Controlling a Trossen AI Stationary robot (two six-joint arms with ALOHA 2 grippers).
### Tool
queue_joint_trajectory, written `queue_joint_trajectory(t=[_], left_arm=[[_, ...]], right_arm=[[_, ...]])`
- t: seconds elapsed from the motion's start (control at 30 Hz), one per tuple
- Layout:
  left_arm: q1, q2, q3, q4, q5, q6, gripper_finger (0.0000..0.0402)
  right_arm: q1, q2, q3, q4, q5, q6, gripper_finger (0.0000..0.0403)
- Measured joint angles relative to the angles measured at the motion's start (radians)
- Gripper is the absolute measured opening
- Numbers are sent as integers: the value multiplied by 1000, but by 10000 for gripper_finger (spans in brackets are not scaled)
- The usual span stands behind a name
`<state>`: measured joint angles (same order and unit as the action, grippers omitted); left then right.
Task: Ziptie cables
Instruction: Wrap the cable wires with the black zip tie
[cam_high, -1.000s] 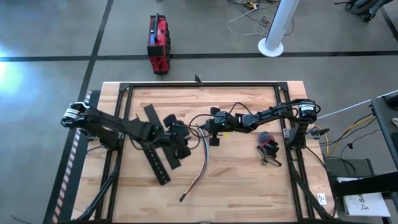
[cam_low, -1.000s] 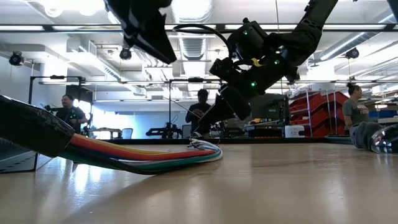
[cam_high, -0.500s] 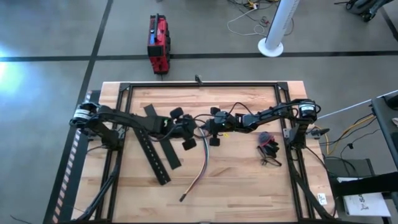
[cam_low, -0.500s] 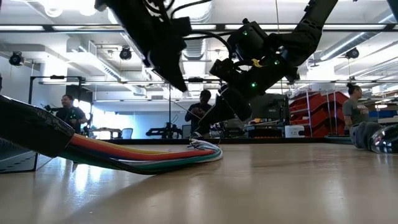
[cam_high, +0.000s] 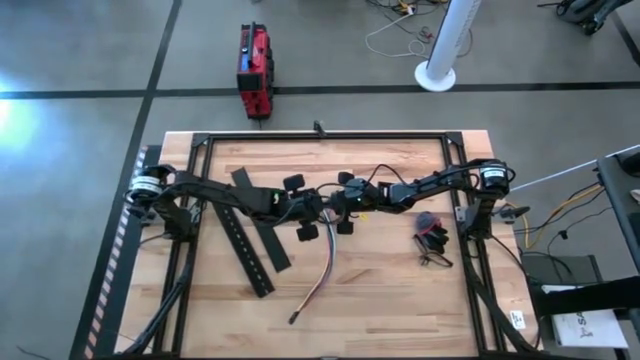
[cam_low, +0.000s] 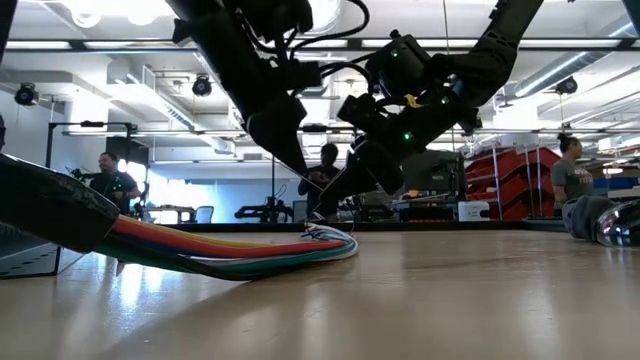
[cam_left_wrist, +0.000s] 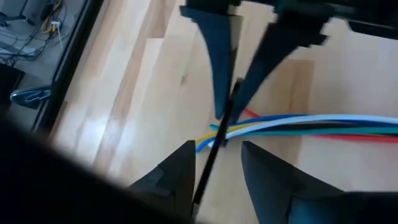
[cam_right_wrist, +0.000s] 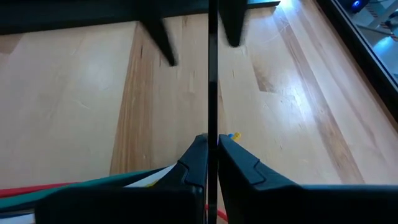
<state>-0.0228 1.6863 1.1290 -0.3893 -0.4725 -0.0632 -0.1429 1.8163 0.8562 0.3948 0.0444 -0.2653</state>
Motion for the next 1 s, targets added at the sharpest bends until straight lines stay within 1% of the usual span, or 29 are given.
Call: queue_joint_trajectory(t=[0.1,0.2,0.23,0.53,0.7,0.8,1.0], left_arm=[[17,0,0,15,30,15,121],[42,8,0,46,127,29,123],[50,10,0,49,144,33,123],[83,32,0,82,151,107,108],[93,32,0,86,158,111,100],[95,45,0,116,169,115,100],[96,98,0,153,176,176,109]], right_arm=[[0,0,0,0,0,0,9],[0,0,-1,0,-1,-1,9],[0,0,-1,0,0,-4,9],[0,0,0,-2,0,-6,9],[0,0,0,0,0,-7,9],[0,0,0,2,-1,-8,9],[0,0,-1,-11,0,-7,9]])
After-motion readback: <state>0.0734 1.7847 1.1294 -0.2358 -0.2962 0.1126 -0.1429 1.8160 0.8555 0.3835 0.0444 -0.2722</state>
